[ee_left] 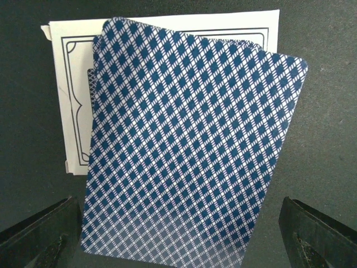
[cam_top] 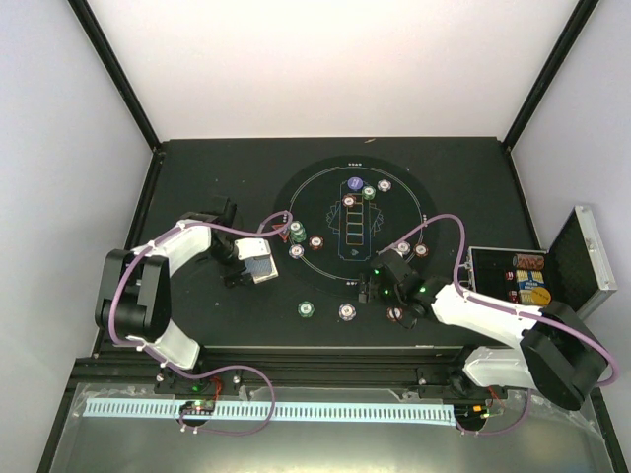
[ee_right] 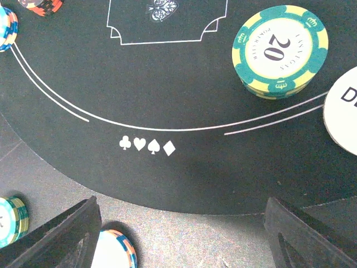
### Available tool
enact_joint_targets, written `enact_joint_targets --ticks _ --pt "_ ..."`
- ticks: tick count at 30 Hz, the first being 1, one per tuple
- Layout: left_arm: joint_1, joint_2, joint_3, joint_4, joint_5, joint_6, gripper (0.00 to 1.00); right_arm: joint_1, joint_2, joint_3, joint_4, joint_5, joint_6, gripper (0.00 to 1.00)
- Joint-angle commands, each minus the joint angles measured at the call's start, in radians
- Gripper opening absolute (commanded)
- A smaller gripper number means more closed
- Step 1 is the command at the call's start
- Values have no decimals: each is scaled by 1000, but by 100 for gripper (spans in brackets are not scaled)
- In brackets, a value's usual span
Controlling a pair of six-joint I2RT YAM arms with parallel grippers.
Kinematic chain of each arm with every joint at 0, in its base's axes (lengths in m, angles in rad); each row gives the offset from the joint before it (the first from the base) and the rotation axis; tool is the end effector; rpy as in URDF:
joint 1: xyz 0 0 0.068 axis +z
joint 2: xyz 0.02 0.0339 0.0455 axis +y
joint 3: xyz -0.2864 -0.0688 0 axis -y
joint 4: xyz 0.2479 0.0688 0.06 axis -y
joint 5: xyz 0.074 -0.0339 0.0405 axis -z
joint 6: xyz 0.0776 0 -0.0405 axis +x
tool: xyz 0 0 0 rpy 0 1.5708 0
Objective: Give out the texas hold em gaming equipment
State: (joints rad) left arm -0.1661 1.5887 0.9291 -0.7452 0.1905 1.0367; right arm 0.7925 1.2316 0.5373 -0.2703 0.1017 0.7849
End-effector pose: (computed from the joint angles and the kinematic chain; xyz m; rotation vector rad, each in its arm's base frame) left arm 0.2763 -0.0612 0.1472 1.6641 2.3843 -0.1499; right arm 0.1739 0.1652 0.1468 0.0315 2.6028 0.4841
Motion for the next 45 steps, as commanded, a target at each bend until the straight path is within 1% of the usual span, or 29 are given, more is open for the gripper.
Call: enact_joint_targets --ticks 1,15,21,33,45 --pt "-8 -34 30 8 -23 37 99 7 11 16 22 -3 6 82" --pt "-8 13 101 -42 -32 75 99 8 20 16 29 -16 3 80" --pt "-7 24 85 -32 -27 82 99 7 24 18 30 -19 2 78" --pt "-15 39 94 -96 0 101 99 7 44 29 23 -17 3 76" --pt "-15 41 106 -75 -6 80 99 7 45 32 20 -20 5 75"
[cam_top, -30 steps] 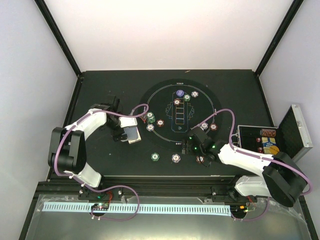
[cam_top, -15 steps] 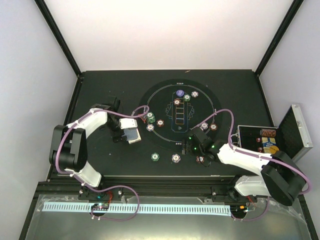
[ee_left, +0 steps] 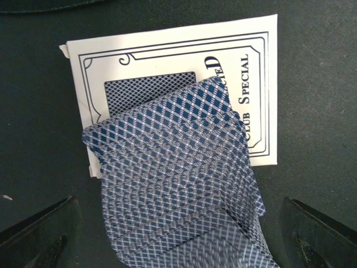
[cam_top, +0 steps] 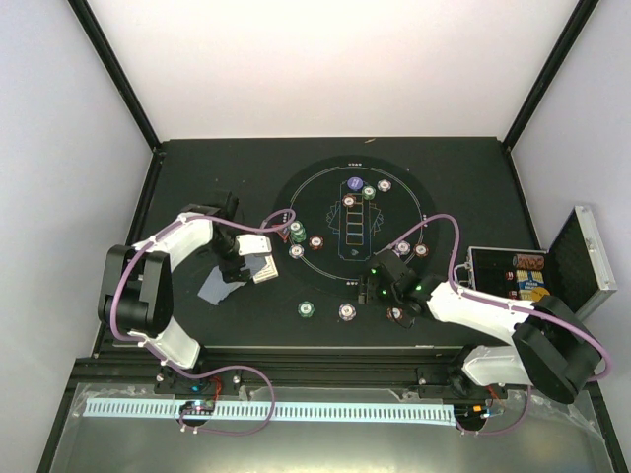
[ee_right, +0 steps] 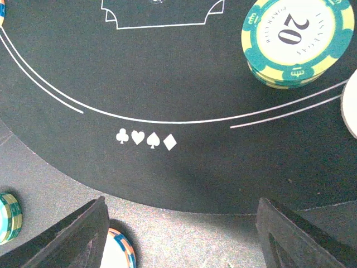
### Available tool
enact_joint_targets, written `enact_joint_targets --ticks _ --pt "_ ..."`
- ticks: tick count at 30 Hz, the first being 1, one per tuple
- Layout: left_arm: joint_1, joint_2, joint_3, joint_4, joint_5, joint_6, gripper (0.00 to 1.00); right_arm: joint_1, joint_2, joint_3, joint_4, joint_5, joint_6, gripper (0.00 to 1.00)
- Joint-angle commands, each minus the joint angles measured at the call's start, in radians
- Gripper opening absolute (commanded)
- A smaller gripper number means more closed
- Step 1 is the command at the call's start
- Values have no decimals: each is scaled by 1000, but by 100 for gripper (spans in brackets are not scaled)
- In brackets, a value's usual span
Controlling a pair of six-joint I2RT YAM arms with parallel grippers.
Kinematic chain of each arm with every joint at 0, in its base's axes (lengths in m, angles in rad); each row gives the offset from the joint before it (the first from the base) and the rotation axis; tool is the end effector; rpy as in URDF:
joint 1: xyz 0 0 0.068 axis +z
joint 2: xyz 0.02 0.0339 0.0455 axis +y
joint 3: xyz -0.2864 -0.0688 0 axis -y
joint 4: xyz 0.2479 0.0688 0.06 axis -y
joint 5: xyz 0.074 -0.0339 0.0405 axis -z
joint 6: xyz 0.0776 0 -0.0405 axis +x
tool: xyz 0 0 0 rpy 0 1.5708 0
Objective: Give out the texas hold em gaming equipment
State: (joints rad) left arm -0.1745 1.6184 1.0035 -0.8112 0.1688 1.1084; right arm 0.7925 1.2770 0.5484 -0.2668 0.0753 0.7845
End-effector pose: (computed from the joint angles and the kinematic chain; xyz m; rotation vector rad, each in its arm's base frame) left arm 0.2857 -0.0636 0.1567 1.7701 2.3402 -0.1259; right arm 0.1757 0.1699 0.1403 0.0189 2.6426 0.4845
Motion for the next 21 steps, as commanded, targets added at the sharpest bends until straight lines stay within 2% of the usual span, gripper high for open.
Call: enact_joint_targets --ticks 1,7,12,15,18,21 --pt "-7 13 30 -8 10 -1 99 8 -2 20 16 7 5 75" --pt "30 -55 45 -30 47 -130 99 7 -2 16 21 6 5 74" --pt "66 -199 -28 30 72 -255 99 7 7 19 24 0 0 74" --pt "86 -251 -73 55 85 -281 99 7 10 19 27 -4 -3 74" --pt "124 -236 -102 95 94 -273 99 7 11 19 28 -6 -4 74" --pt "172 -153 -64 59 151 -285 99 7 5 15 32 -6 -2 74"
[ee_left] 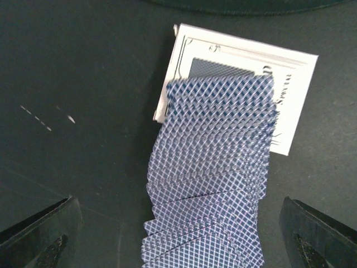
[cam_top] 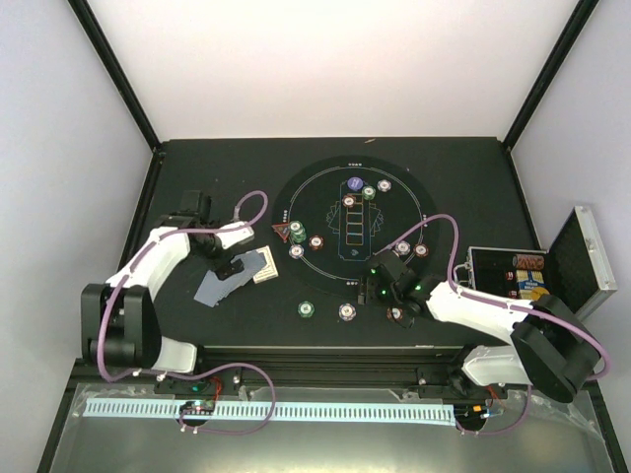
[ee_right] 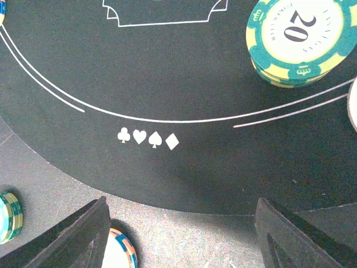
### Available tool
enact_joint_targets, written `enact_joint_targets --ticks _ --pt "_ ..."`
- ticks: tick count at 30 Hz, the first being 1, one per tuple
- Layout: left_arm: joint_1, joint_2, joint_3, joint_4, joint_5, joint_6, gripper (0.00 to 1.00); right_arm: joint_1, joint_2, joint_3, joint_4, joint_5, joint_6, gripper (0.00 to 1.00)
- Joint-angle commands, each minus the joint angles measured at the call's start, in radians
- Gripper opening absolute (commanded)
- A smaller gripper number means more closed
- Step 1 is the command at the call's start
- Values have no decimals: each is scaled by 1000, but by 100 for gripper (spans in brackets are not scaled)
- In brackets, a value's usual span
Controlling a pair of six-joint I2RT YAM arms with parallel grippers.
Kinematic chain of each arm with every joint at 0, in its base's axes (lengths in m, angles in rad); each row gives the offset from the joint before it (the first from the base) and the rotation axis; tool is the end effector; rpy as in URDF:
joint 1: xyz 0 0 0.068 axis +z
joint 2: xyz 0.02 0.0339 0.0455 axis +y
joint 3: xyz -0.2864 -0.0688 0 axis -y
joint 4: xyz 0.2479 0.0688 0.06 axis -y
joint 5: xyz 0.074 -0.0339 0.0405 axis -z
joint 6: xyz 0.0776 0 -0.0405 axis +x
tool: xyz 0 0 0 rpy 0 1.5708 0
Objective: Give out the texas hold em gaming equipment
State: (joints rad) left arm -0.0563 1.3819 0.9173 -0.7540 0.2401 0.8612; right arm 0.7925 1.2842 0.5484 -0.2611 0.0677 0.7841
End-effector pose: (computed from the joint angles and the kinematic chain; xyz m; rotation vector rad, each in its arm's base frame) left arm 0.2648 -0.0334 0.1972 1.2583 2.4158 -0.1125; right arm 0.1759 0.1710 0.1391 0.0153 2.6478 0.4909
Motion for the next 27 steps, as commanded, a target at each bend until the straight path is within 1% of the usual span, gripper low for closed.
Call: enact_joint_targets --ticks 1,5,10,15,20,24,27 --pt "72 111 40 -6 104 -57 99 7 -5 13 26 2 -2 74" --pt "129 172 75 -24 168 -106 99 8 -9 10 29 1 -2 74" --pt "189 122 37 -43 208 -81 99 7 -1 13 33 -3 -6 73" --pt "246 58 -33 -56 209 -48 99 7 5 15 35 -8 -9 73" --pt "293 43 -93 -26 158 -30 99 7 0 12 38 -9 -10 73" --pt "341 48 -97 -50 177 -24 99 7 -4 7 42 -9 -10 73" --pt "347 40 -114 -71 197 3 99 7 0 10 43 -12 -11 73"
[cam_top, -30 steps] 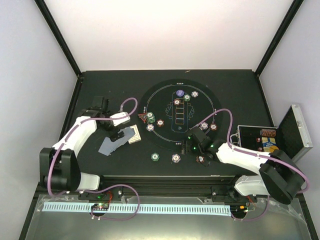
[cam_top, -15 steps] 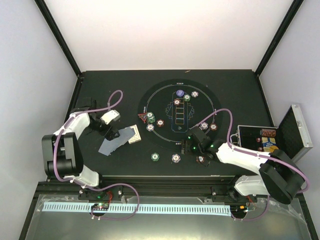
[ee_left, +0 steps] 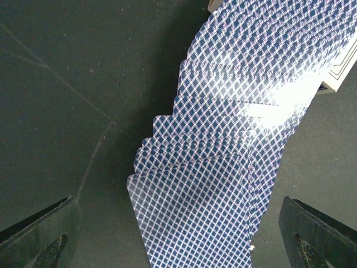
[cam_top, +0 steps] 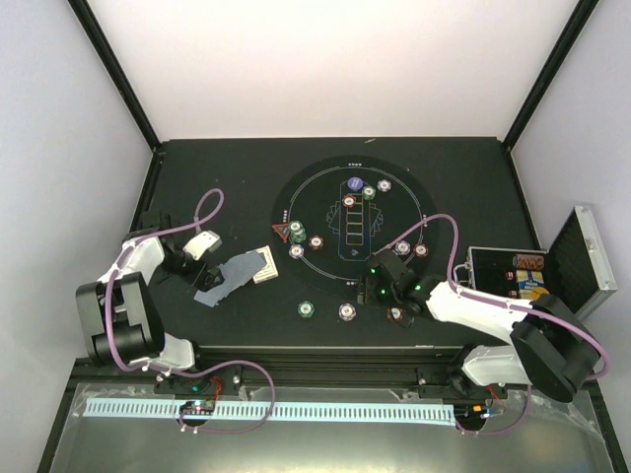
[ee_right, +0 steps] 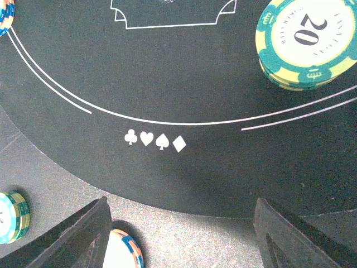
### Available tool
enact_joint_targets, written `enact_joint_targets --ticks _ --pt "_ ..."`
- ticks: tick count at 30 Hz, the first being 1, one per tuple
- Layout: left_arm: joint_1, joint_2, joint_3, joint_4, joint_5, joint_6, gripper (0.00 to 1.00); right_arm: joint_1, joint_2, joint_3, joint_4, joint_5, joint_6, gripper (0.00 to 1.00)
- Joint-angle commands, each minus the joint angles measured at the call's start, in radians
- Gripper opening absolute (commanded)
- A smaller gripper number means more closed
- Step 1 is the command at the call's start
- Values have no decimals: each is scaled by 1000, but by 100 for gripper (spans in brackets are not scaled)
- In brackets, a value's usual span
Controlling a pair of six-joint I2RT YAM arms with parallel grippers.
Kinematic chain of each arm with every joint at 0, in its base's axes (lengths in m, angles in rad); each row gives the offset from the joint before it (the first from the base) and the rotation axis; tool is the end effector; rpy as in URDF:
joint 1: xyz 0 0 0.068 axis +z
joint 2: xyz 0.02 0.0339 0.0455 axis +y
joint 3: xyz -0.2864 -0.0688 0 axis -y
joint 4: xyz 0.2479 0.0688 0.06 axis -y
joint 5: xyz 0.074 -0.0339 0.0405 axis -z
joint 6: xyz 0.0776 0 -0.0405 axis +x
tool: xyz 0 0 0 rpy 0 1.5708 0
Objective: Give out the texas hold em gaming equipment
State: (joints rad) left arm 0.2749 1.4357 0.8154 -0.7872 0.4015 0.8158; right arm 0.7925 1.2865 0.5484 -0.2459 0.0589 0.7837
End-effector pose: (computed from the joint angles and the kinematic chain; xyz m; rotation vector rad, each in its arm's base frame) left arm 0.2408 0.0364 0.1585 0.7853 2.6597 -0.3647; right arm 0.1769 0.1729 0.1399 0.0119 2.6411 0.5109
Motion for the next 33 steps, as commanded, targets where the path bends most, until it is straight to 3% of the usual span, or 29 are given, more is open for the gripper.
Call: enact_joint_targets --ticks 1,13,20,33 --pt "16 -17 -20 -41 39 60 99 7 -3 10 28 -4 -12 73" --pt "19 36 -21 -64 49 118 99 7 -12 3 31 -2 -11 72" --pt "4 122 60 -107 45 113 99 8 -13 2 33 -2 -11 72" --pt "-201 132 141 -45 -63 112 99 8 -5 5 37 -6 -14 72"
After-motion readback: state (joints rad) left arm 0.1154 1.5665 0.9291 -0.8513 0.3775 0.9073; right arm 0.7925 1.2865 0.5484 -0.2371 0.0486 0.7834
